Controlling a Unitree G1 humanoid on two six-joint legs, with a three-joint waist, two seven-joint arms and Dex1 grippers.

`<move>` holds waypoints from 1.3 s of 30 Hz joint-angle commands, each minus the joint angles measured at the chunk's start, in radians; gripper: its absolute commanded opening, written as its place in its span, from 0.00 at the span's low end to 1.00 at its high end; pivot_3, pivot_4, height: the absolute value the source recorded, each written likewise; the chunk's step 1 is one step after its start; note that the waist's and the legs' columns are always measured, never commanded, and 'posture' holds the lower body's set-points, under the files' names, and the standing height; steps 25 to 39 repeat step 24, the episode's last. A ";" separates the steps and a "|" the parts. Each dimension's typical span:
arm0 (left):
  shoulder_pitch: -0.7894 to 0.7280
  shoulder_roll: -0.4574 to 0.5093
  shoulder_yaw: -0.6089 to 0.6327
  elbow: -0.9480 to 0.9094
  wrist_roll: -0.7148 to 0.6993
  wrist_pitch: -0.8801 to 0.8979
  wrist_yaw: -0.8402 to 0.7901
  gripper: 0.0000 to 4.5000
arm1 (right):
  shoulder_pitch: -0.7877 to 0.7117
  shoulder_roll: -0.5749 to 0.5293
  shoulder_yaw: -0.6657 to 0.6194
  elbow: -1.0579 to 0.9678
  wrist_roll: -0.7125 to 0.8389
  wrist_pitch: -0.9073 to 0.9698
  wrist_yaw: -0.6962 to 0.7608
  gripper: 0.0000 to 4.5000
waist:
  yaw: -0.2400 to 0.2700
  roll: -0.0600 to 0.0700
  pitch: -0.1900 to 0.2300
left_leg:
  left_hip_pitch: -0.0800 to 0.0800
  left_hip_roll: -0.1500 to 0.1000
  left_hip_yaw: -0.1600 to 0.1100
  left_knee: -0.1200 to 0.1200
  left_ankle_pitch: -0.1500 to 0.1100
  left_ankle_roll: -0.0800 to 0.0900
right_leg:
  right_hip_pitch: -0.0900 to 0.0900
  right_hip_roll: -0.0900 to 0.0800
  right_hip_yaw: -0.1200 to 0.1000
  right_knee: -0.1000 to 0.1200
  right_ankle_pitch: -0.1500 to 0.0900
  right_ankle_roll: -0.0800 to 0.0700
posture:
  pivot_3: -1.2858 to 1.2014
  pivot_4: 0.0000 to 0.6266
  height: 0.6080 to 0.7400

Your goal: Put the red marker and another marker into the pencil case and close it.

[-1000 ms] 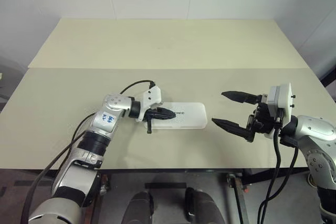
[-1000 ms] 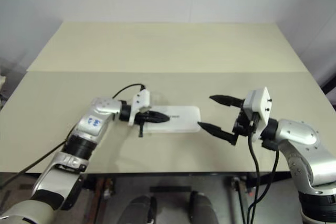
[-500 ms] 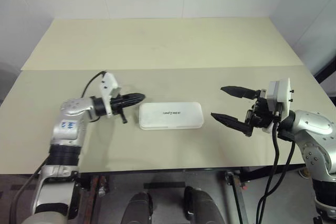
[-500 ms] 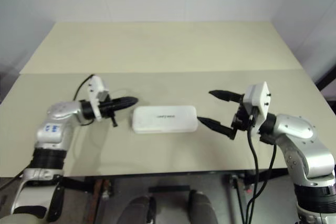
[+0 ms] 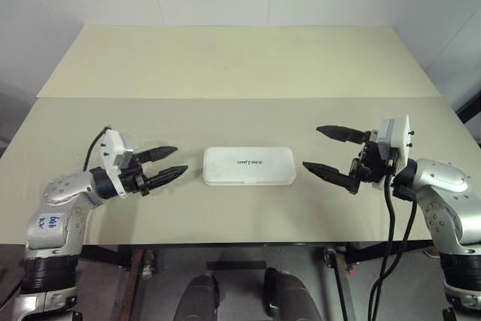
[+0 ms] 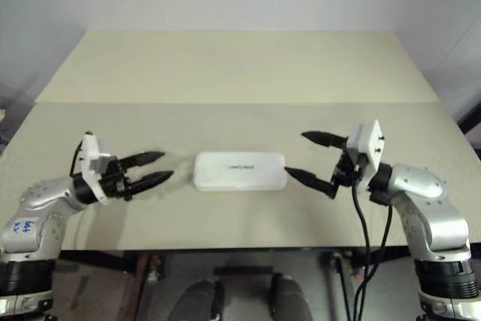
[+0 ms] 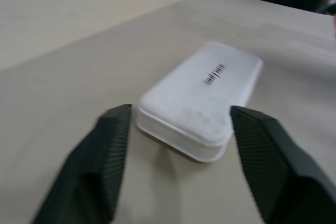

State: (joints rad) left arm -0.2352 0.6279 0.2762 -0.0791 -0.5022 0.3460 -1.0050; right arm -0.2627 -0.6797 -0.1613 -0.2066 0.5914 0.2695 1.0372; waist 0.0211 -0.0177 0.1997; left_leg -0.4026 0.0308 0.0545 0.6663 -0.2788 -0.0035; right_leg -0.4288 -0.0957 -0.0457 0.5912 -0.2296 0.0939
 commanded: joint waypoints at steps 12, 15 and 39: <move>-0.031 -0.001 0.002 -0.054 0.004 -0.069 0.080 1.00 | 0.053 -0.054 -0.159 0.198 -0.036 -0.191 0.085 1.00 | 0.002 0.000 0.000 | 0.000 -0.001 0.001 0.000 0.000 0.000 | 0.000 0.001 0.000 0.000 0.000 0.000 | 0.52 0.24 1.00; -0.033 0.010 0.009 -0.046 -0.005 -0.073 0.077 1.00 | 0.056 -0.060 -0.171 0.206 -0.039 -0.208 0.088 1.00 | 0.002 0.000 0.000 | 0.000 -0.001 0.001 0.000 0.000 0.000 | 0.000 0.001 0.000 0.000 0.000 0.000 | 0.52 0.24 1.00; 0.008 0.043 0.009 -0.062 -0.007 -0.068 0.060 1.00 | 0.094 -0.077 -0.168 0.173 -0.028 -0.194 0.102 1.00 | -0.007 0.000 0.000 | 0.001 0.000 0.002 0.000 0.000 0.000 | 0.000 0.001 0.001 0.000 0.000 0.000 | 0.52 0.24 1.00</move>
